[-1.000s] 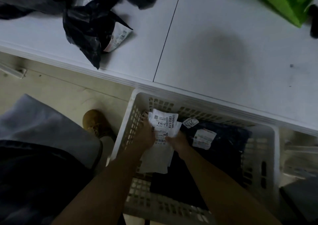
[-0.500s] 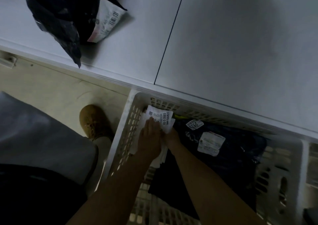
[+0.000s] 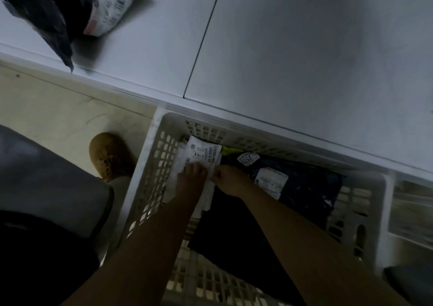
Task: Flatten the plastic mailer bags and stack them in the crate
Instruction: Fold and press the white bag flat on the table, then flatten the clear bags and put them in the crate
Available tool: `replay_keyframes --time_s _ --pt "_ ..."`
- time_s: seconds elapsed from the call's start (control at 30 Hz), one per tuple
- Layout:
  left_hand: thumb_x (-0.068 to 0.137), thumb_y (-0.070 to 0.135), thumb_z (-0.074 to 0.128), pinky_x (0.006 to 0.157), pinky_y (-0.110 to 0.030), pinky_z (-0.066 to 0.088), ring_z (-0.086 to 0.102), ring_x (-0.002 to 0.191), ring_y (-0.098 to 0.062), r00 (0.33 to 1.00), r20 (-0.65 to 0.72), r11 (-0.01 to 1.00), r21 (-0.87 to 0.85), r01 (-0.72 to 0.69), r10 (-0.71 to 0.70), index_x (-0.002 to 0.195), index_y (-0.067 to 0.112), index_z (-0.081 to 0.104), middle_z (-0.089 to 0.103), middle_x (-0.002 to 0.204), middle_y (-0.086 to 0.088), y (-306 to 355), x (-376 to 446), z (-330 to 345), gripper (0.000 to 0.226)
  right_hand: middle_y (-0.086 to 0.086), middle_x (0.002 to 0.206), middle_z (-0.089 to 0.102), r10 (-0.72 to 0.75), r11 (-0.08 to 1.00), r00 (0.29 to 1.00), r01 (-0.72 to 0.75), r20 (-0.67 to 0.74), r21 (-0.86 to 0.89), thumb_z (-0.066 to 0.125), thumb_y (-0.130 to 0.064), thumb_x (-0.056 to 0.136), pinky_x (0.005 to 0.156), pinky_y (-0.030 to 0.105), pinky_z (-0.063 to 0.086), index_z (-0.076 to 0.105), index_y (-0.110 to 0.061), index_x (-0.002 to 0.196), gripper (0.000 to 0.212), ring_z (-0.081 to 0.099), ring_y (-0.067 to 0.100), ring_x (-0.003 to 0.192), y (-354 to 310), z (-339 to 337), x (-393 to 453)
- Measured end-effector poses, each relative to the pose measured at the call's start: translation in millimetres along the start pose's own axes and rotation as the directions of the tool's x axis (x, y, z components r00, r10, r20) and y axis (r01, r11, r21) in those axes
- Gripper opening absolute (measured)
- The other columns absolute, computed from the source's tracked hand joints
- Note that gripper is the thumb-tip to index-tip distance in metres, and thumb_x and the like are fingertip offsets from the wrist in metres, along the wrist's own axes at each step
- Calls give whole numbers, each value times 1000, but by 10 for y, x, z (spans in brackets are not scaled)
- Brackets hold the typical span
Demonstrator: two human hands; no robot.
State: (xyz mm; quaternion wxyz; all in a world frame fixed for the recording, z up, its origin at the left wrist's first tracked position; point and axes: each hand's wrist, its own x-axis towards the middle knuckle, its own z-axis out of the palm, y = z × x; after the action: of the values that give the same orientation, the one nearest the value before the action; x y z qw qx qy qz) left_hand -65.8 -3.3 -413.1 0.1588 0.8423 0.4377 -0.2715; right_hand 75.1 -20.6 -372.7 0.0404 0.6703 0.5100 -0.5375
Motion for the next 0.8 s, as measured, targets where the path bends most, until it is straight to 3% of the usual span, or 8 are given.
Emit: replay_keyframes --time_s 0.1,0.2,0.23,0.33,0.43,0.57,0.7,0.8 --pt "30 23 93 36 -21 40 64 53 -19 998 -65 999 34 -2 4 64 10 75 67 67 -8 26 -7 -82 40 10 71 43 -20 1000 999 20 -28 2 42 -24 101 53 31 28 45 -11 77 27 37 19 56 114 -58 -135" --pt "39 24 94 35 -11 34 53 43 -7 999 -37 994 -113 3 -7 62 6 74 55 52 -2 32 -173 -490 35 14 71 32 -7 999 1000 8 17 -52 41 -17 101 61 32 27 41 -10 77 25 24 20 53 137 -178 -337" --pt "41 25 94 38 -10 36 56 45 -7 997 -69 998 -55 -38 34 61 10 73 57 53 -2 73 -281 -645 32 13 68 29 -11 998 1000 12 28 -68 41 -15 100 62 33 26 39 -11 74 27 21 20 53 123 -235 -396" --pt "90 19 61 82 -31 50 64 105 -21 992 117 998 41 -56 51 114 11 66 64 116 -7 184 -497 -1035 26 8 59 27 -27 992 999 25 -17 -127 42 -12 99 59 34 25 38 -12 65 34 20 20 49 62 -416 -707" --pt "98 18 48 99 -39 43 52 123 -27 968 230 995 -39 -96 102 132 6 51 52 135 -12 265 -626 -1384 36 24 77 53 -20 983 998 9 -57 -183 42 -11 99 62 35 36 63 4 81 31 32 20 55 -23 -591 -1027" --pt "92 19 58 77 -27 51 65 97 -20 959 263 994 -49 -101 110 114 7 64 66 116 -7 507 -905 -1991 26 23 66 42 -39 959 995 11 -95 -283 43 -16 100 61 31 30 52 0 69 36 26 20 52 -177 -868 -1556" --pt "85 14 67 78 -34 54 64 79 -22 962 173 973 56 -223 210 106 3 68 69 94 -10 845 -1237 -2654 24 28 96 63 29 931 971 -113 -239 -346 52 -13 92 60 31 40 67 5 92 24 56 32 68 -283 -1179 -2200" --pt "91 19 60 70 -33 49 60 76 -22 963 -29 960 97 -262 266 98 3 67 71 96 -10 1174 -1533 -3172 18 22 101 67 46 922 926 -183 -374 -341 54 -11 89 65 35 50 69 1 101 23 64 31 80 -293 -1447 -2748"
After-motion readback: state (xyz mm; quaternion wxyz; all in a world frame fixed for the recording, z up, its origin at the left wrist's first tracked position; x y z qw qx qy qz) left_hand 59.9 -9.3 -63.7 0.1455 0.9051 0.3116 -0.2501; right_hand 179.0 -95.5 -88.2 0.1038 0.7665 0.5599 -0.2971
